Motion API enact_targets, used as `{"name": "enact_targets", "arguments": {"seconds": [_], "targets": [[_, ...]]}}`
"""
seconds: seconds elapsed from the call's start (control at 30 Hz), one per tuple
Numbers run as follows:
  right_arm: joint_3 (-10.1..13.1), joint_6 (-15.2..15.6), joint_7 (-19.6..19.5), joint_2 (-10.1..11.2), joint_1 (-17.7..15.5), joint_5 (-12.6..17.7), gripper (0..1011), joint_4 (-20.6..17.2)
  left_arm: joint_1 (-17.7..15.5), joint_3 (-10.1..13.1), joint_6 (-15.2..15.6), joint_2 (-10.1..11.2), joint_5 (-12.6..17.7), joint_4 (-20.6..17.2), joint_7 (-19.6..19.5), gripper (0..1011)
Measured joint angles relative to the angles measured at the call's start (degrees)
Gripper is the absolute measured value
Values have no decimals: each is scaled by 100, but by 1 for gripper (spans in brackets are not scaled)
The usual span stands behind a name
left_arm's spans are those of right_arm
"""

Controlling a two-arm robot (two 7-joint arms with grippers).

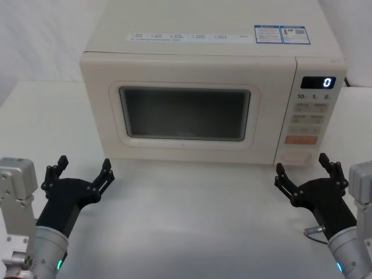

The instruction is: Press the button to open the microwave door with one hand; close the microwave door with the other hand.

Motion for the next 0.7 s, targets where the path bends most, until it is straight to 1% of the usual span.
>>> {"name": "enact_targets", "arguments": {"seconds": [0.43, 0.57, 0.7], "targets": [[0, 0, 0, 0, 0, 0, 993, 0, 0, 0, 0, 0, 0, 0, 0, 1001], [0, 0, 0, 0, 0, 0, 916, 0, 0, 0, 0, 0, 0, 0, 0, 1001], [0, 0, 0, 1, 0, 0, 802, 0, 0, 0, 0, 0, 0, 0, 0, 1001]]}}
